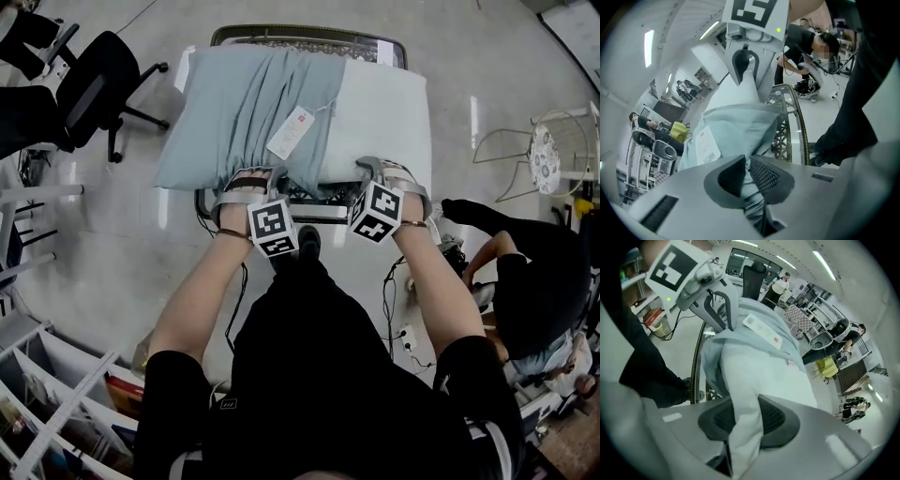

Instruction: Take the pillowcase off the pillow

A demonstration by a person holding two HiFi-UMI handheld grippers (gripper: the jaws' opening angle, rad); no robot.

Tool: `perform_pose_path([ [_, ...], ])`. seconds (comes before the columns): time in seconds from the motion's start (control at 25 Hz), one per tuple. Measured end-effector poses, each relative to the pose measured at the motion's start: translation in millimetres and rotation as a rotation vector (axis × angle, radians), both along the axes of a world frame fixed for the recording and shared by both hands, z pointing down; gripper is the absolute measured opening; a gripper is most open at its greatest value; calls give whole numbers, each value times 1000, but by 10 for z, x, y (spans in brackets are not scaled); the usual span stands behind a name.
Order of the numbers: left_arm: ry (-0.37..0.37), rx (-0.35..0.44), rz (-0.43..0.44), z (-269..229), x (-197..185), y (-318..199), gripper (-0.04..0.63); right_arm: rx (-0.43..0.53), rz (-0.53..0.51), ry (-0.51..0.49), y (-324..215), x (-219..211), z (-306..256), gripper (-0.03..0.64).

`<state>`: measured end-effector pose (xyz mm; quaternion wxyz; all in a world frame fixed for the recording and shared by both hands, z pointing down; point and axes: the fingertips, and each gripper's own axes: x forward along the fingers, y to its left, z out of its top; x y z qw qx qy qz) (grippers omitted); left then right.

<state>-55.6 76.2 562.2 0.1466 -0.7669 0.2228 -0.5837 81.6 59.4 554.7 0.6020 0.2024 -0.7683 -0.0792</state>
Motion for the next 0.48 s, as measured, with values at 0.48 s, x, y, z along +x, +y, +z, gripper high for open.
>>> perform_pose_path([
  [0.48, -64, -49, -10, -65, -679, 11, 11, -100, 47, -101, 147, 26, -188, 120],
])
